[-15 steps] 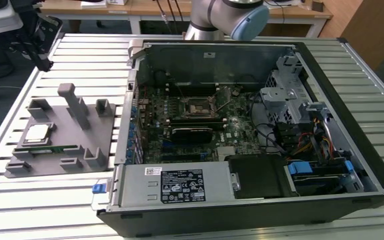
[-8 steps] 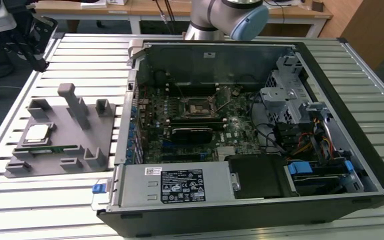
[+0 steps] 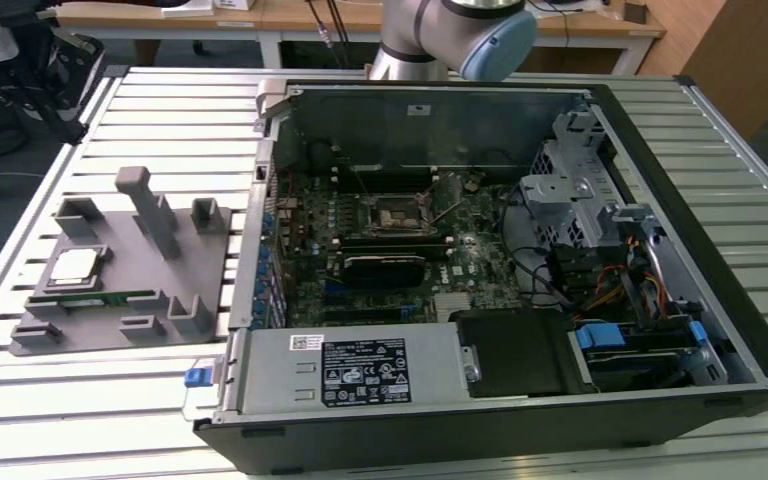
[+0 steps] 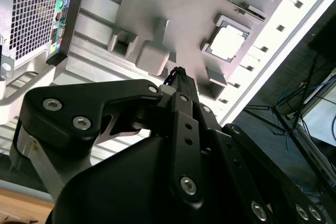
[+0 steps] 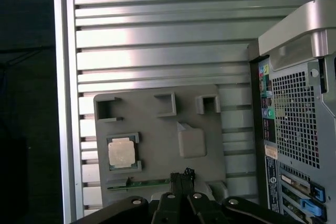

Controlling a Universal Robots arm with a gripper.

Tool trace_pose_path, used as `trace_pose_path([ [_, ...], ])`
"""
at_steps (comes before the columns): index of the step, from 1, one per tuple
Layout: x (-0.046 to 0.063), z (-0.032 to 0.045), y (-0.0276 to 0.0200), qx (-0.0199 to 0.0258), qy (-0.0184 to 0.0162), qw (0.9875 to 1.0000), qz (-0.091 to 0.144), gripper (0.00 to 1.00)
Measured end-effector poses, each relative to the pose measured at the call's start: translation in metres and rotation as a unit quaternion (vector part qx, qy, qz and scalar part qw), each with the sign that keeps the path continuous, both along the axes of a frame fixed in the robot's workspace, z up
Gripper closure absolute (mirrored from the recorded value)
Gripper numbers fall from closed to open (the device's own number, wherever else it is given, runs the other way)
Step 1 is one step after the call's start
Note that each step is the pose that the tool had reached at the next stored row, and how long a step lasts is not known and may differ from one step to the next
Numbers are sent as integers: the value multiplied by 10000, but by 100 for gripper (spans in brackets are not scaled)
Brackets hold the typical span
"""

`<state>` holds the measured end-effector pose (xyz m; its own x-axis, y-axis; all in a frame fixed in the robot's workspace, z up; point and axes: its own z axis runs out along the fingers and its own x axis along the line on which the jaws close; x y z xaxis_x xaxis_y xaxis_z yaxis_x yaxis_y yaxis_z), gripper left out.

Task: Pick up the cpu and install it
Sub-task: 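Reach for the cpu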

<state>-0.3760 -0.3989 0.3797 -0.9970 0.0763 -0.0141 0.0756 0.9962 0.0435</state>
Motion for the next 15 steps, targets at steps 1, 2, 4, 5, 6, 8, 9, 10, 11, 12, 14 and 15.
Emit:
trace_pose_path([
  [1,-11,-1,0,0,0,10000,0,89],
  [2,-23,-2,0,0,2,10000,0,89],
  [4,-45,-4,0,0,3,10000,0,89],
  [5,-56,-6,0,0,3,10000,0,89],
  [6,-67,-6,0,0,4,10000,0,89],
  [8,-89,-8,0,0,6,10000,0,89],
  [9,-100,-9,0,0,6,10000,0,89],
  [10,-112,-10,0,0,7,10000,0,89],
  [11,-122,-11,0,0,8,10000,0,89],
  [12,-133,-13,0,0,9,10000,0,89],
  [14,-155,-14,0,0,10,10000,0,89],
  [15,-166,-15,0,0,11,10000,0,89],
])
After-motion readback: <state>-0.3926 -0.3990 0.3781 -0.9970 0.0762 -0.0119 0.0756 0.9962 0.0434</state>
